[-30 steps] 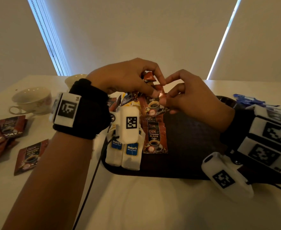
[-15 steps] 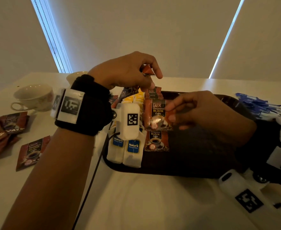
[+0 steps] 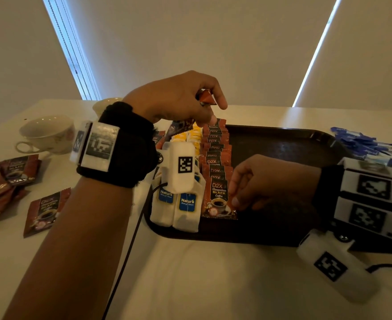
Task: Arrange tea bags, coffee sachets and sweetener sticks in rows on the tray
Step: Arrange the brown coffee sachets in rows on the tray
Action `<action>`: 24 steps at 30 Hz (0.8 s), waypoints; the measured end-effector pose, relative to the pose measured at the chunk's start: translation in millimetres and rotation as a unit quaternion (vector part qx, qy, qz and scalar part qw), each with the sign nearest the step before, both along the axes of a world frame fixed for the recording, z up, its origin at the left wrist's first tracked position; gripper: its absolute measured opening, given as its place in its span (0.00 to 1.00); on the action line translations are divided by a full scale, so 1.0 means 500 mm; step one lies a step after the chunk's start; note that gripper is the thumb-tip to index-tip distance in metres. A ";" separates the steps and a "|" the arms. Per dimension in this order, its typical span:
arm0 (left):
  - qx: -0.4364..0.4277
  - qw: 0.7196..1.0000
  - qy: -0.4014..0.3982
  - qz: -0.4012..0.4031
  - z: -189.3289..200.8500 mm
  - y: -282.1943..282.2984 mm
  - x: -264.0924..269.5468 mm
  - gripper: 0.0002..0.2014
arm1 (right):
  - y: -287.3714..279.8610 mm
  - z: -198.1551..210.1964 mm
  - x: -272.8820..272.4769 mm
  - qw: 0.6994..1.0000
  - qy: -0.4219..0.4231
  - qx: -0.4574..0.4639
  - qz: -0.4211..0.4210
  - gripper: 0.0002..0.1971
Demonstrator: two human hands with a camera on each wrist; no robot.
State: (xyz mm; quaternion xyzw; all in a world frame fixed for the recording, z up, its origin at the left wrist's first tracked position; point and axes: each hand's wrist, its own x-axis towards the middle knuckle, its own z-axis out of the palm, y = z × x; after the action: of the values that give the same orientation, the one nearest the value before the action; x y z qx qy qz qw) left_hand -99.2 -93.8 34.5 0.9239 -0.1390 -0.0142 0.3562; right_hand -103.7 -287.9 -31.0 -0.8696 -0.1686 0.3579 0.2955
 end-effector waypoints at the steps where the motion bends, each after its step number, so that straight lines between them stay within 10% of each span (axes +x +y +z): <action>1: 0.001 1.000 0.000 -0.001 0.000 0.000 0.000 0.14 | 0.003 0.000 0.001 1.000 -0.012 -0.014 0.009 0.06; 19: -0.067 0.996 0.058 -0.019 0.002 -0.014 -0.010 0.12 | 0.044 -0.009 -0.011 0.969 -0.190 -0.084 0.134 0.12; 24: -0.007 1.000 -0.010 0.022 -0.004 -0.024 -0.009 0.07 | 0.043 0.037 -0.012 0.968 -0.238 0.023 0.082 0.13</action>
State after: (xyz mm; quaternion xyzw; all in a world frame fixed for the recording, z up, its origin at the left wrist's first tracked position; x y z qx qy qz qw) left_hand -103.7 -106.0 32.4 0.9244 -0.1226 0.0038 0.3613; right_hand -109.5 -266.5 -12.4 -0.9061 -0.3127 0.1594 0.2362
